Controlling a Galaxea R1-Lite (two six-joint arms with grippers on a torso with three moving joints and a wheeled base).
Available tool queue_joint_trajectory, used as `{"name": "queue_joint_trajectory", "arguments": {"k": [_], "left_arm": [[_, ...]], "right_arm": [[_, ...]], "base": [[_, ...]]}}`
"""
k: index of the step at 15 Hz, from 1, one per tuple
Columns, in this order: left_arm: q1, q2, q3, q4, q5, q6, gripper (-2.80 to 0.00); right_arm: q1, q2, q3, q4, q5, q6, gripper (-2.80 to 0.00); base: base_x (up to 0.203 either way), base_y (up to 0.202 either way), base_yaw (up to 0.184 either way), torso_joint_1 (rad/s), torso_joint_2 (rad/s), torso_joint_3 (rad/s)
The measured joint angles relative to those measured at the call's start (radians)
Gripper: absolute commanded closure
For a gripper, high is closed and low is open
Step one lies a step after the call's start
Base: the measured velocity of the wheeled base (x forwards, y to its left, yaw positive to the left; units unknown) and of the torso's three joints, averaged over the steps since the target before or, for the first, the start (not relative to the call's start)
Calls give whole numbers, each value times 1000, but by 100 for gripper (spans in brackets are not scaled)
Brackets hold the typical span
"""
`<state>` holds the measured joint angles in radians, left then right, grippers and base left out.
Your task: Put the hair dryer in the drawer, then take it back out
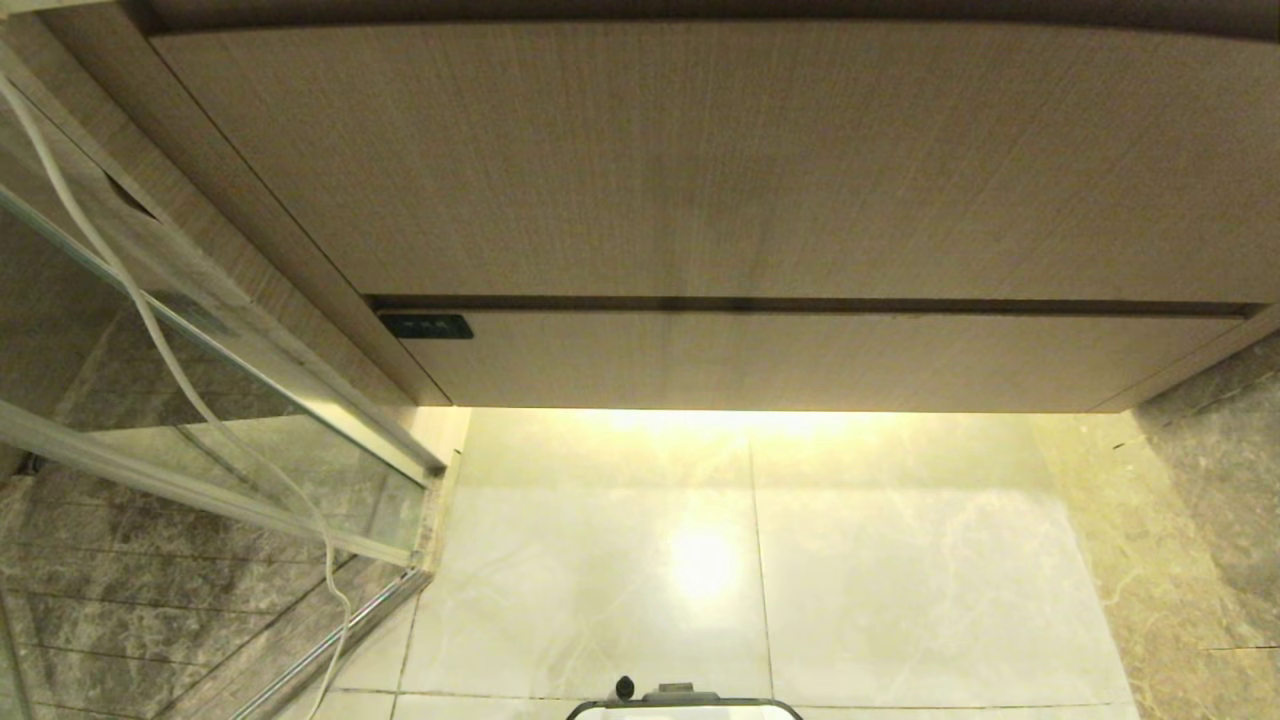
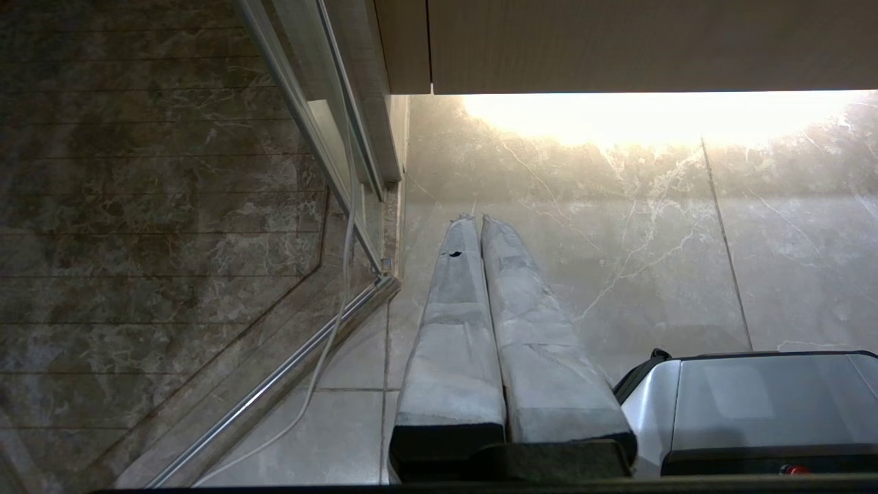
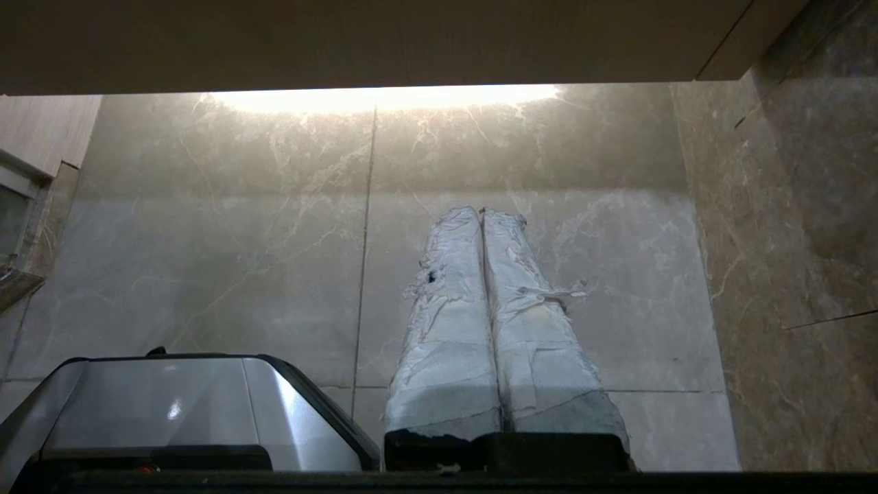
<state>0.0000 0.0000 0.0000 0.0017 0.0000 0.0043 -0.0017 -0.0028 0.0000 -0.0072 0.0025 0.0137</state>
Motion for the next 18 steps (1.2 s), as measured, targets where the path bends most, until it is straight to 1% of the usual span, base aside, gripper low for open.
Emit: {"name": "queue_joint_trajectory", "arguments": {"k": [18], "left_arm": [[0, 0, 0, 0, 0, 0, 0]], "right_arm": [[0, 1, 0, 0, 0, 0, 0]], "base": [[0, 0, 0, 0, 0, 0]]}}
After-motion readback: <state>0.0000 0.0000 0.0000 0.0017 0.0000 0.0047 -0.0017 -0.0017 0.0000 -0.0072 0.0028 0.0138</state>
